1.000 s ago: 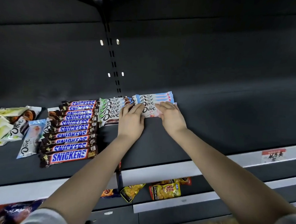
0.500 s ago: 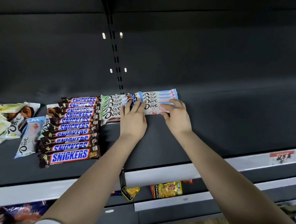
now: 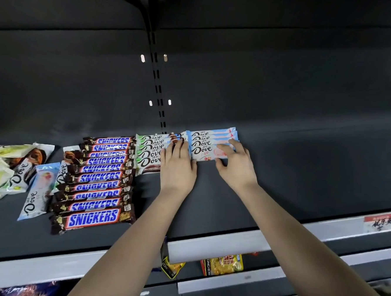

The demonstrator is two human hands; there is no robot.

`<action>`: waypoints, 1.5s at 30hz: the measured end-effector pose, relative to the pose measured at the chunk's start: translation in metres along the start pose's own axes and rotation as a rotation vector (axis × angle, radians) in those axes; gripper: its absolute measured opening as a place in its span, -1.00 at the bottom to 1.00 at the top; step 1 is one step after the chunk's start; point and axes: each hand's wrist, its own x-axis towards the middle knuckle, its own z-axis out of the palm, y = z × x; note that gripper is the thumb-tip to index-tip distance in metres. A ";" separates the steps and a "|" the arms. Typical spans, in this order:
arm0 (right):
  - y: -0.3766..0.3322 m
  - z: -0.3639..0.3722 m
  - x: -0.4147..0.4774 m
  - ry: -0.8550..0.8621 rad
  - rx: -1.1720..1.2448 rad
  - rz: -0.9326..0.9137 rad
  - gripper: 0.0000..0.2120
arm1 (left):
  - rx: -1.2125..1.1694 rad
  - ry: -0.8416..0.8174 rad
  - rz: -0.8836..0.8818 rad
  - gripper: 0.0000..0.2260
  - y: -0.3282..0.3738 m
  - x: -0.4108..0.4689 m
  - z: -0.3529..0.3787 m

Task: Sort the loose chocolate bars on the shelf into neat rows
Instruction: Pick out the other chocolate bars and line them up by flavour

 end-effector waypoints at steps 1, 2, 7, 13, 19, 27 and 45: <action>0.000 0.000 0.000 -0.002 0.006 -0.001 -0.62 | -0.001 0.002 -0.004 -0.53 0.000 0.000 0.001; 0.000 -0.001 0.000 -0.002 0.011 -0.002 -0.62 | -0.002 0.004 -0.006 -0.53 0.000 0.001 0.001; 0.000 0.002 0.000 0.011 0.004 -0.010 -0.63 | -0.035 0.020 -0.011 -0.51 -0.001 0.000 0.000; -0.011 -0.001 -0.006 0.115 -0.236 -0.206 -0.65 | -0.113 0.019 0.006 -0.45 0.002 -0.002 -0.009; -0.044 -0.011 -0.004 0.037 -0.148 -0.272 -0.64 | -0.134 0.055 -0.064 -0.51 -0.023 -0.002 -0.047; -0.168 0.017 -0.005 -0.038 -0.018 -0.485 -0.67 | -0.038 0.156 -0.212 -0.56 -0.117 -0.024 -0.114; -0.314 0.108 -0.058 -0.477 -0.171 -0.817 -0.66 | 0.029 0.033 -0.495 -0.56 -0.242 -0.122 -0.148</action>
